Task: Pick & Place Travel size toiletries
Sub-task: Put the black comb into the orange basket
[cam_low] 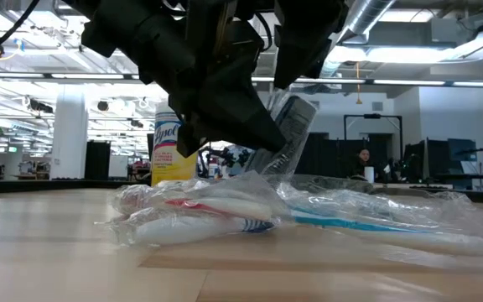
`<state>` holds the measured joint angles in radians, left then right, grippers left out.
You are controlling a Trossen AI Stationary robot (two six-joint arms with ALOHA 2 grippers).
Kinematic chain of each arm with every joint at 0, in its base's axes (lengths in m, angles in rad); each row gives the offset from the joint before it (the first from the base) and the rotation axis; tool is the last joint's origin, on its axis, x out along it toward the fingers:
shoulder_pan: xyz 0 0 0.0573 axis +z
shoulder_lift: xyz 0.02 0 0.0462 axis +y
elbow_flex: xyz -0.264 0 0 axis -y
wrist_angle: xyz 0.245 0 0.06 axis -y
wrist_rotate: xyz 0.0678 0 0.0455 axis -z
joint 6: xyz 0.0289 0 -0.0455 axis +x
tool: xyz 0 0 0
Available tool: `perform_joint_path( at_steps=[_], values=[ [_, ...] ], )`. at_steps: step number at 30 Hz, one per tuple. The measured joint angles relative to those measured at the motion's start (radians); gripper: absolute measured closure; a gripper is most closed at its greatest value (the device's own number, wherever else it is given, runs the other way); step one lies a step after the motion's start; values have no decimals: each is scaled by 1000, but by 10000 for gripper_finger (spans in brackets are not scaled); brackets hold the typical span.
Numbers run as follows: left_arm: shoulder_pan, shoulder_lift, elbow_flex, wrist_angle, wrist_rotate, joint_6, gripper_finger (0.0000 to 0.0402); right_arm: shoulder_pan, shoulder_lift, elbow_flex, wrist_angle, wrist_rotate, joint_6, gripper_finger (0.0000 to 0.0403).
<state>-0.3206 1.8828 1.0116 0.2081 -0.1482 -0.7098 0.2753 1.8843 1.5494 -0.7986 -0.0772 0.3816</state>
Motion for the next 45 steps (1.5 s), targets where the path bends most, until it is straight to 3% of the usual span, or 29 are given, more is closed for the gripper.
perform_joint_path(
  at_steps=[11, 16, 24, 31, 38, 45],
  values=[
    [5, 0, 0, -7, 0, -91, 395, 6, -90, 0, -2, 2, -31, 283],
    [17, -29, 1, -7, -1, -110, 395, 6, -159, 0, 5, 3, -18, 254],
    [64, -181, 0, -113, -10, -84, 395, 17, -243, 0, 83, 1, 6, 255],
    [74, -363, 1, -376, -16, -122, 396, 26, -291, 0, 143, -3, 91, 265],
    [29, -513, 0, -657, -17, -297, 396, 26, -347, 0, 233, -12, 116, 263],
    [-113, -585, 0, -863, -12, -608, 396, 30, -414, 0, 307, -48, 60, 257]
  ],
)
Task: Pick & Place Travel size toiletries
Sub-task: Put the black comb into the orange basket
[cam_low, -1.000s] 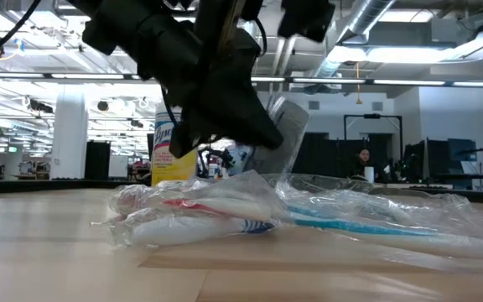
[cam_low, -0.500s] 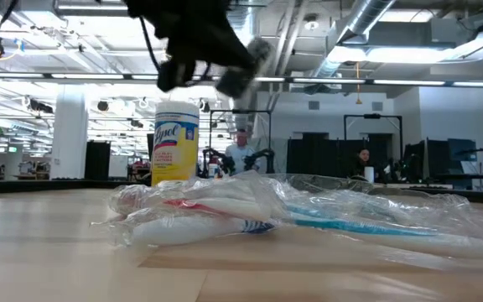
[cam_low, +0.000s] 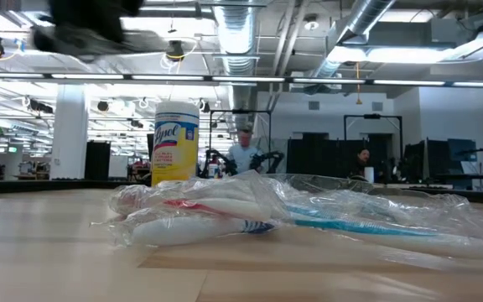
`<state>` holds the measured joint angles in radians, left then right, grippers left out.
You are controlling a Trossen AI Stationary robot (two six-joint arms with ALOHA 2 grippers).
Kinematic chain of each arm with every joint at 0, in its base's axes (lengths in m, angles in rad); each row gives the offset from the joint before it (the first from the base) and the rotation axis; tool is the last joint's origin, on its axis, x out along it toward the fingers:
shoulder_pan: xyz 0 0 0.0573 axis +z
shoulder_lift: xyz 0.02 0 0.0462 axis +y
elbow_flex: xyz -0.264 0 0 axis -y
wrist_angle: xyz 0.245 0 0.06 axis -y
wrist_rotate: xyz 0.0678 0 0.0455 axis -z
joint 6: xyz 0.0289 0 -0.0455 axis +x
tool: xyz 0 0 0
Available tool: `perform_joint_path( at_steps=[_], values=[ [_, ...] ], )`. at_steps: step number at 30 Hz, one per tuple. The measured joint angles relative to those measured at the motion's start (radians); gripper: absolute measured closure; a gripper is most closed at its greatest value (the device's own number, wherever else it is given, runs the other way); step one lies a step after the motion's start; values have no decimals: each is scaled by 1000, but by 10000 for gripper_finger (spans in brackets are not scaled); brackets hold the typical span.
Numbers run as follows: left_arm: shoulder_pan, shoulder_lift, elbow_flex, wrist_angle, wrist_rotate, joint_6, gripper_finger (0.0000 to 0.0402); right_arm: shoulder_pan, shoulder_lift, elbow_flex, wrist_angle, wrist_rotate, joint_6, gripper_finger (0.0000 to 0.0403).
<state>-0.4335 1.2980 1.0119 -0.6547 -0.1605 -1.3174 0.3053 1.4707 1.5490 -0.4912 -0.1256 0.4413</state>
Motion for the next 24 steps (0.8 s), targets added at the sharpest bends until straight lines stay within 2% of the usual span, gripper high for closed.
perform_joint_path(
  at_steps=[4, 11, 24],
  values=[
    [-99, -1, 0, -44, 30, -200, 396, 13, -31, 1, 17, -8, -50, 257],
    [-236, 6, 7, -132, 94, -455, 396, 63, -40, 0, -15, -16, -127, 263],
    [-419, 6, 34, -252, 225, -678, 396, 82, -40, 0, -100, -39, -161, 258]
  ],
)
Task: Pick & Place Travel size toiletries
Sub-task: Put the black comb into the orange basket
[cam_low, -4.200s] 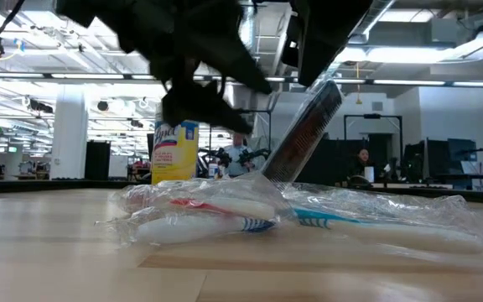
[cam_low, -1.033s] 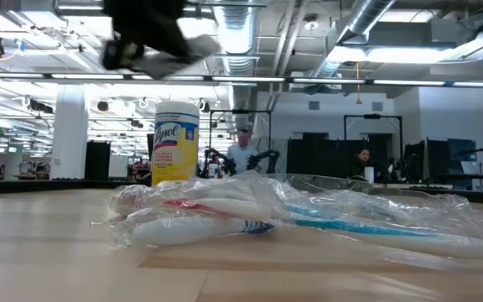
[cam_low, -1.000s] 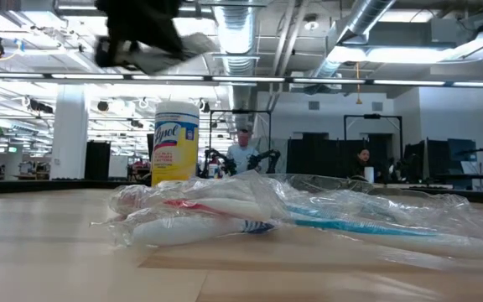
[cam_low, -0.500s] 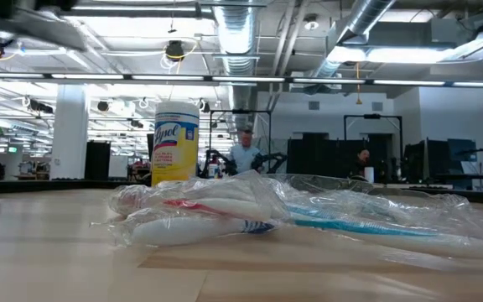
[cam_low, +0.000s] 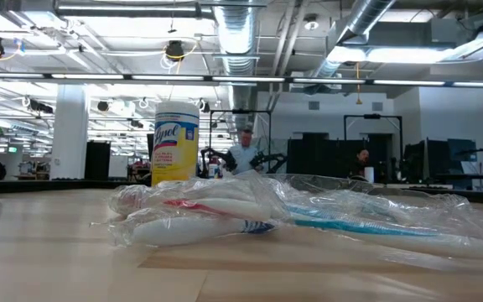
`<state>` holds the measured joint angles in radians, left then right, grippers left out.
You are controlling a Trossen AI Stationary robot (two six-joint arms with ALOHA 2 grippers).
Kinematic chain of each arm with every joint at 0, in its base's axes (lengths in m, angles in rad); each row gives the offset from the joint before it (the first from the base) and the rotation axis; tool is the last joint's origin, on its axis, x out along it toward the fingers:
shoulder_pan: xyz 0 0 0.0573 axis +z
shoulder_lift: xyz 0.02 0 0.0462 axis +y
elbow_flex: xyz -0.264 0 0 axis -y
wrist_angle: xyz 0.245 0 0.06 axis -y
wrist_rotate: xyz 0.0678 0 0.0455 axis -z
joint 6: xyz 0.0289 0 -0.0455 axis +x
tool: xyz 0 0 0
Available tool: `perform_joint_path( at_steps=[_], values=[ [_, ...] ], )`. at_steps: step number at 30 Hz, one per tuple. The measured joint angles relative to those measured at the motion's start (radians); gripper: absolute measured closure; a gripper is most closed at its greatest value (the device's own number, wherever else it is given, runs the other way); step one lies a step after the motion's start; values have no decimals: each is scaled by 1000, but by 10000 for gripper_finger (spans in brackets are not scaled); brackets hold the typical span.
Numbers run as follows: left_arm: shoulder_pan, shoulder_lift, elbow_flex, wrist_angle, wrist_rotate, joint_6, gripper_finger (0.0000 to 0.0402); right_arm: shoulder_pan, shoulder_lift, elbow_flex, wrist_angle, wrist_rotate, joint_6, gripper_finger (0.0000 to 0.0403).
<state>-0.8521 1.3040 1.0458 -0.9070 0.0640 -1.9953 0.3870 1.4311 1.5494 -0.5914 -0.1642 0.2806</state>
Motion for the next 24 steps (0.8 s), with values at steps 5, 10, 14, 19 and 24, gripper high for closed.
perform_joint_path(
  at_steps=[5, 10, 14, 19, 24],
  values=[
    [-65, 0, 0, -10, 22, -45, 396, 20, 0, 0, -4, -2, 0, 258],
    [-96, 8, 0, -37, 88, -61, 396, 26, 0, 0, -4, 1, 0, 263],
    [-96, 34, 0, -56, 154, -46, 396, 27, 0, 0, -4, 2, -2, 264],
    [-96, 79, 0, -55, 176, 20, 396, 25, 0, 0, -4, 4, -4, 260],
    [-96, 119, 0, -55, 175, 64, 396, 25, 0, 0, -4, 5, -12, 257]
  ],
)
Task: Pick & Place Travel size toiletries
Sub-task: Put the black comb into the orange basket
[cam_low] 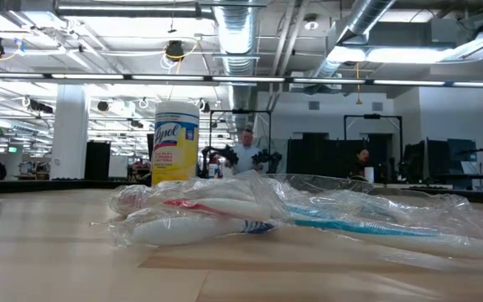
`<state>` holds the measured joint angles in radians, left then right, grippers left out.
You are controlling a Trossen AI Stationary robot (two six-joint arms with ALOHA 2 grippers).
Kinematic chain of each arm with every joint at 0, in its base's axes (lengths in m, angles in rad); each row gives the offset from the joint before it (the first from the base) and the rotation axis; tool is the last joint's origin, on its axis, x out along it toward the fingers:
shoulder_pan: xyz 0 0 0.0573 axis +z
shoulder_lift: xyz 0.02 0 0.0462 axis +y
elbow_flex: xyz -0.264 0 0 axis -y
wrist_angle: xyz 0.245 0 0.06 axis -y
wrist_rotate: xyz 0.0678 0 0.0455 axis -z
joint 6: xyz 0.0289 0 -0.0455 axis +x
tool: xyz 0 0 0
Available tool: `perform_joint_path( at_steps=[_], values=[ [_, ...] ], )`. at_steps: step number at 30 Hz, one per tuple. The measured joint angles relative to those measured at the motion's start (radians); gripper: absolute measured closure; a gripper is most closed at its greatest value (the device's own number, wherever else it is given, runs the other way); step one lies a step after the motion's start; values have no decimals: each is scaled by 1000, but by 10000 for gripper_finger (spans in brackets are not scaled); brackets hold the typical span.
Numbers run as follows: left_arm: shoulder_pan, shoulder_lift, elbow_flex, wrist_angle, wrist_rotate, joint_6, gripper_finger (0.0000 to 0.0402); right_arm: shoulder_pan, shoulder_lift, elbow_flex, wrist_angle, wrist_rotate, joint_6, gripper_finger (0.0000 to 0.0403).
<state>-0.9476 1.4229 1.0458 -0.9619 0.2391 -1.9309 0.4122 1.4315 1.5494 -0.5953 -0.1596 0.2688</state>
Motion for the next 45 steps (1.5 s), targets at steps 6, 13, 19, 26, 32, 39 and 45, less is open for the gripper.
perform_joint_path(
  at_steps=[6, 13, 19, 26, 32, 39, 45],
  values=[
    [6, 37, 0, 1, -3, 40, 395, 0, 0, 0, 0, 1, -7, 261],
    [7, 69, 0, 11, -13, 73, 395, -9, 1, 0, 0, 2, -7, 266],
    [5, 78, 0, 16, -19, 76, 394, -15, 1, 0, 0, 3, -7, 262],
    [4, 78, 0, 20, -25, 76, 394, -15, 1, 0, 0, 3, -7, 265],
    [4, 78, 0, 23, -25, 76, 394, -15, 1, 0, 0, 3, -7, 264],
    [4, 78, 0, 33, -29, 95, 394, -14, 1, 0, 0, 3, -7, 258],
    [-16, 78, 0, 41, -29, 94, 394, -14, 1, 0, -1, 3, -7, 260]
  ],
)
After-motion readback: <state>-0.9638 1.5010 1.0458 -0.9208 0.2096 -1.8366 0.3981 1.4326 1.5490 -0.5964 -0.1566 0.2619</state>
